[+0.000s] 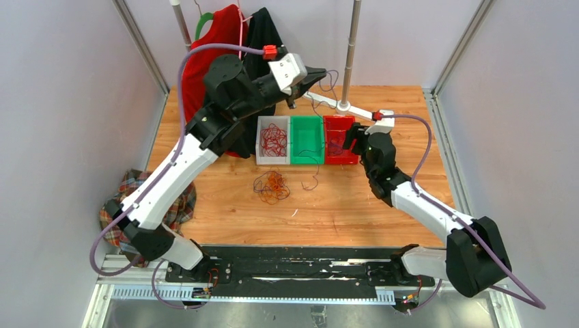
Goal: Untangle the cables
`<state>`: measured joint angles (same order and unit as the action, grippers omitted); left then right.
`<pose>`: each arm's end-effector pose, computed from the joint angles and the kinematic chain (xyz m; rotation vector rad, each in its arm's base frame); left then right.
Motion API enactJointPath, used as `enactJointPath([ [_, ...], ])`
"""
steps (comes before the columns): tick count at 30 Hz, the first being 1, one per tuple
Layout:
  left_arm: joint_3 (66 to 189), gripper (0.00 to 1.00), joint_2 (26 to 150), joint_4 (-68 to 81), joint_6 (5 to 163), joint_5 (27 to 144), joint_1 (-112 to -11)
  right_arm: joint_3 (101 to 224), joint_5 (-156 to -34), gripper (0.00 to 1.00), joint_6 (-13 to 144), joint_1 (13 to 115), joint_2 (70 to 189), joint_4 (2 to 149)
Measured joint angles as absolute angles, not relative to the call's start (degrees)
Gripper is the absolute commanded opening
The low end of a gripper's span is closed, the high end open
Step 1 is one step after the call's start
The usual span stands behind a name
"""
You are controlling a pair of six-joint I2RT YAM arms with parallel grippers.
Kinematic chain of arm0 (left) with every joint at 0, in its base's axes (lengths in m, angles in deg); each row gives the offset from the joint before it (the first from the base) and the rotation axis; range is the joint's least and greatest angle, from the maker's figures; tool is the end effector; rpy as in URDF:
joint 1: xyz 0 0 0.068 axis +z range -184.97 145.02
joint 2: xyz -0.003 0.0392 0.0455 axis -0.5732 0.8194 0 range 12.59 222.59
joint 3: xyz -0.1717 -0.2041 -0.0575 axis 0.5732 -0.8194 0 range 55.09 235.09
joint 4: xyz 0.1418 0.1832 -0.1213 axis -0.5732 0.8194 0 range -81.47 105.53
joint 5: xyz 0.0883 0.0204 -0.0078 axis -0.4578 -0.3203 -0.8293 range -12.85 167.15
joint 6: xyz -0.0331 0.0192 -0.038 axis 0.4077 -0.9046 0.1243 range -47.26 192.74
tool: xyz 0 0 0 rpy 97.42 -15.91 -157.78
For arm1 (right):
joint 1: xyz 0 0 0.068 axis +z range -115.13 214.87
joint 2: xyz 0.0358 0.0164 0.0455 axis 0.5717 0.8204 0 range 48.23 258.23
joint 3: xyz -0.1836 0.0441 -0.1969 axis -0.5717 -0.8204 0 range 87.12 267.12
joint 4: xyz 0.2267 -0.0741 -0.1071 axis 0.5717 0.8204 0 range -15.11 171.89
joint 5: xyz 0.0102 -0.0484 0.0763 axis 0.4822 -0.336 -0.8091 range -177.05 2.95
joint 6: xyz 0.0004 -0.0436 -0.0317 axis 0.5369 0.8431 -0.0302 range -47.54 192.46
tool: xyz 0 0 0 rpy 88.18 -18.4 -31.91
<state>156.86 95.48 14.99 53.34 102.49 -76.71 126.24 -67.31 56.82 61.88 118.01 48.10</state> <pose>0.2164 -0.2135 0.5344 1.0126 0.9714 -0.6237 0.2525 0.1153 0.2807 0.1017 1.6391 0.2879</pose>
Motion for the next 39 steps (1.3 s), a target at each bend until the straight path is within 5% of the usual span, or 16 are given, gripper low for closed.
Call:
enactJointPath([
  [39, 177.87, 0.0, 126.78, 7.05, 51.92, 96.2, -76.95, 120.99, -61.27, 0.65, 50.94, 55.69, 113.66, 49.52],
])
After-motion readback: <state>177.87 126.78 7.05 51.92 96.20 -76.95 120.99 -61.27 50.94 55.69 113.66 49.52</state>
